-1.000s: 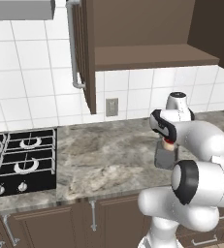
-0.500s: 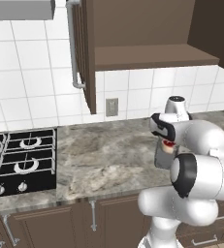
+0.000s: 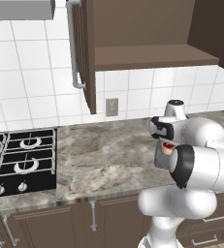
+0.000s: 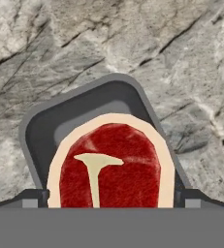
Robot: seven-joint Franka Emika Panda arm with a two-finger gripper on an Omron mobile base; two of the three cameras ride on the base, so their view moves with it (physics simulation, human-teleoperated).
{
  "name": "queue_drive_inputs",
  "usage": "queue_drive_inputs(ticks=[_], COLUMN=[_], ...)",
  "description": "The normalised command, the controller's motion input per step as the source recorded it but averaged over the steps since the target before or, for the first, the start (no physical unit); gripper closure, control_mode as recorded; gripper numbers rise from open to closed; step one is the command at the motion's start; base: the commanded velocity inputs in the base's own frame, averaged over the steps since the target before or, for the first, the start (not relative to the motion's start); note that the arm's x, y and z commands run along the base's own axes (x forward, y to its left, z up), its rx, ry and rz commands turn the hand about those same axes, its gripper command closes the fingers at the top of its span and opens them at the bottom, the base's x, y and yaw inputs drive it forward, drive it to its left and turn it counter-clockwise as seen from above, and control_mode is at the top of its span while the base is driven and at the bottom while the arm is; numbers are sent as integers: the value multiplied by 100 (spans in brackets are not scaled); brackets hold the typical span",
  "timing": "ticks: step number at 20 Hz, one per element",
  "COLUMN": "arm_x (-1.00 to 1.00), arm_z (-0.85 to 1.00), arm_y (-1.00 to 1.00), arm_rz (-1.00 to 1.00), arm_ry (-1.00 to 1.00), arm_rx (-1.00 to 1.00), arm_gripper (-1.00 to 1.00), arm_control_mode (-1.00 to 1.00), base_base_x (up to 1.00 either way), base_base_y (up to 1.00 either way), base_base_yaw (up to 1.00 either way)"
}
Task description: Retrieve the tupperware from the cabinet, then place the raw meat into the tupperware to avoid contamination.
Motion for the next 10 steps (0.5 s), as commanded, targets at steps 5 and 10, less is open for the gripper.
queue_drive_inputs(ticks=[5, 10], arm_x=[26, 16], arm_z=[-15, -21], arm_y=[-6, -1], arm_rz=[0, 0], arm_ry=[2, 2], arm_rx=[0, 0], arm_gripper=[100, 100], arm_control_mode=[-100, -100], base_base_x=[0, 0], base_base_y=[0, 0], base_base_yaw=[0, 0])
